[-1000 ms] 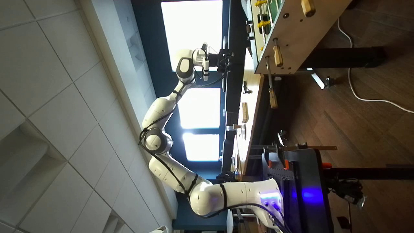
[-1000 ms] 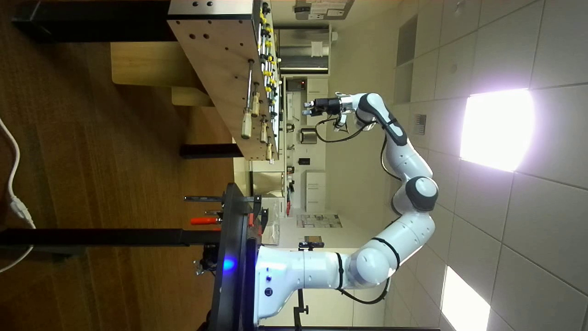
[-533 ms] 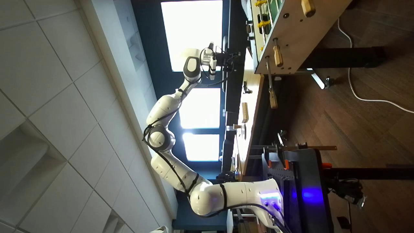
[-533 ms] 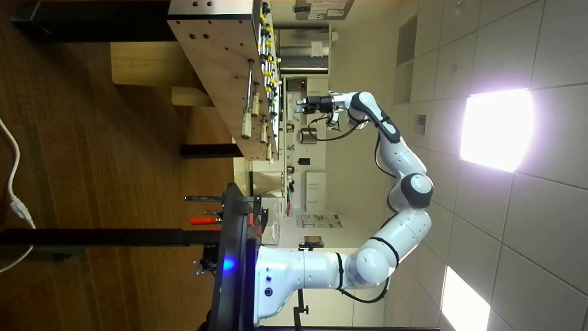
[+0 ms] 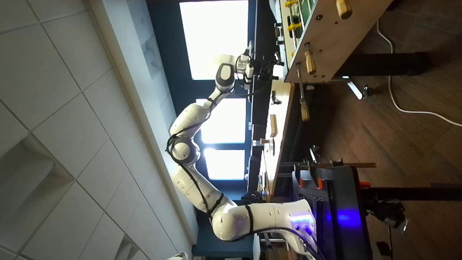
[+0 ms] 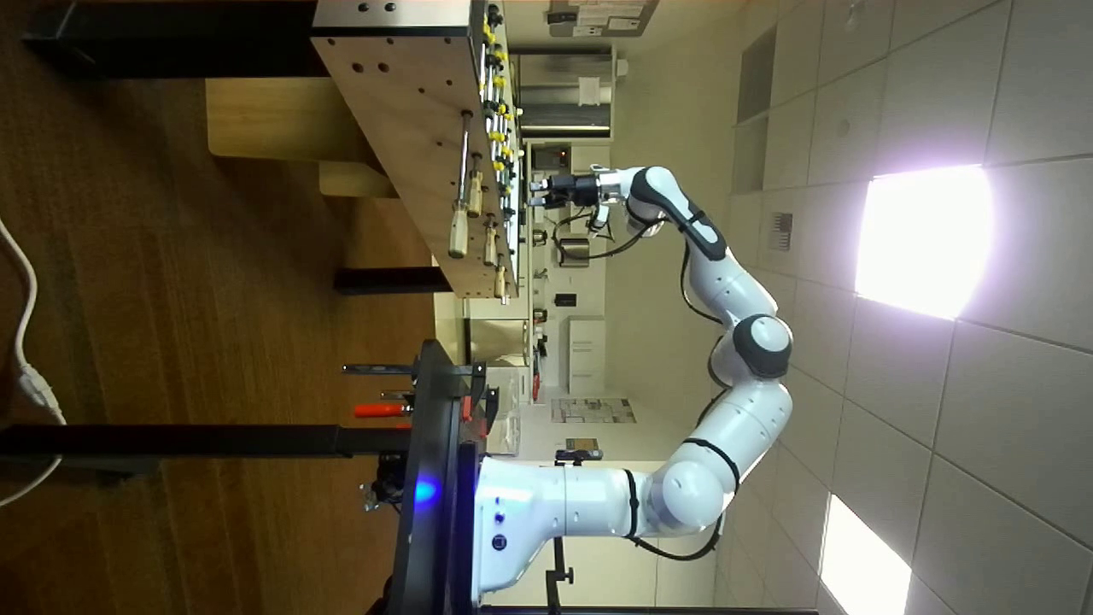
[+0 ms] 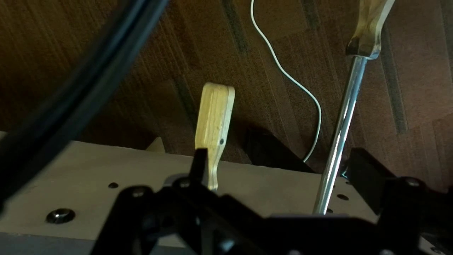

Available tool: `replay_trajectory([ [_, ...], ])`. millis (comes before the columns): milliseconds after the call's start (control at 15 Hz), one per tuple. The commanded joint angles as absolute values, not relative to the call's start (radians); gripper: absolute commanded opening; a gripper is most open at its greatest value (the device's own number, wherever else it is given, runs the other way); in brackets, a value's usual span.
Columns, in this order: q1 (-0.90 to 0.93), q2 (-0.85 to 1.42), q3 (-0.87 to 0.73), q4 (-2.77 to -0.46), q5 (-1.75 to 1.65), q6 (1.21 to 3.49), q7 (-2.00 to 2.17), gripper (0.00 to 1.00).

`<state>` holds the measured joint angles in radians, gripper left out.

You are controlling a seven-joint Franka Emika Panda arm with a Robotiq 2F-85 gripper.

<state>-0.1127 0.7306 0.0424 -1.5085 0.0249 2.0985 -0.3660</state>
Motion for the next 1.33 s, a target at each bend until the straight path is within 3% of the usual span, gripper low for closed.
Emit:
replay_trajectory([
  [0,-0.109,0.757,0.047,-1.473,0.021,2.111,-0.354,1.00],
  [1267,-0.085,0.998,-0.012,-1.296,-0.052,2.245,-0.247,1.00],
])
